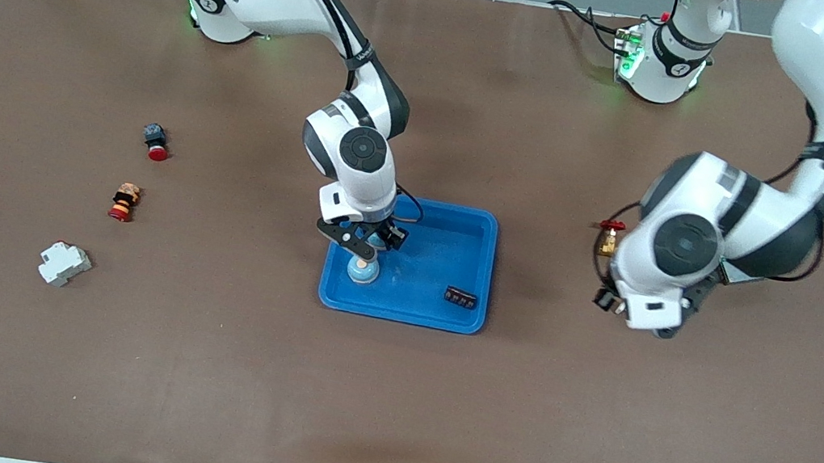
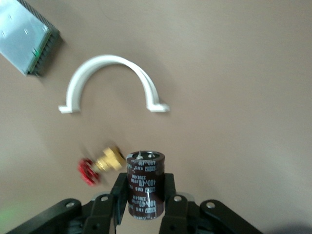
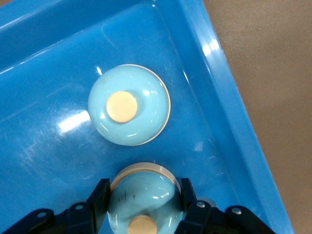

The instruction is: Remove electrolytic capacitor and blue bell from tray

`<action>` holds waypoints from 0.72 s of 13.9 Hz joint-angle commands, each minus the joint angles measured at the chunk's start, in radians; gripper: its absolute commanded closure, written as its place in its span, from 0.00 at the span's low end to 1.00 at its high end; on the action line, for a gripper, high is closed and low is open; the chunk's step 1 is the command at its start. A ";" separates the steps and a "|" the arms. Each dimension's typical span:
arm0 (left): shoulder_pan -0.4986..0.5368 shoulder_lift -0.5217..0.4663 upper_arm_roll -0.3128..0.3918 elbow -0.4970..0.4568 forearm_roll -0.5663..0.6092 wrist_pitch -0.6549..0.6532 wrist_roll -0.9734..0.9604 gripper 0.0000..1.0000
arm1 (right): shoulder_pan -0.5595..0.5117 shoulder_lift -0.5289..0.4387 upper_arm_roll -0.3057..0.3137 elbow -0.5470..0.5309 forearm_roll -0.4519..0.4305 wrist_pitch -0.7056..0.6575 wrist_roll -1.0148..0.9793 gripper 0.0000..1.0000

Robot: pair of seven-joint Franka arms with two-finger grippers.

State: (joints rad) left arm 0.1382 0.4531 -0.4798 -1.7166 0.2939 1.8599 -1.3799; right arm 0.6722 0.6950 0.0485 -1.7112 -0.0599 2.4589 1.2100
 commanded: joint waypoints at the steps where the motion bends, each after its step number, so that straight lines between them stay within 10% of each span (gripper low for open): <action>1: 0.110 -0.031 -0.022 -0.128 -0.022 0.033 0.126 1.00 | 0.009 0.012 -0.004 0.031 0.005 -0.011 0.032 1.00; 5: 0.172 -0.034 -0.022 -0.254 -0.015 0.116 0.173 1.00 | 0.009 0.006 0.001 0.086 0.047 -0.059 0.029 1.00; 10: 0.207 -0.013 -0.020 -0.360 0.013 0.297 0.182 1.00 | -0.023 0.001 0.005 0.318 0.074 -0.427 -0.031 1.00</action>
State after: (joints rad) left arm 0.3179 0.4540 -0.4838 -2.0208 0.2912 2.0955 -1.2125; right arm 0.6707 0.6915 0.0499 -1.4890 -0.0038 2.1523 1.2224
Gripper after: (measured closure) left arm 0.661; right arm 0.370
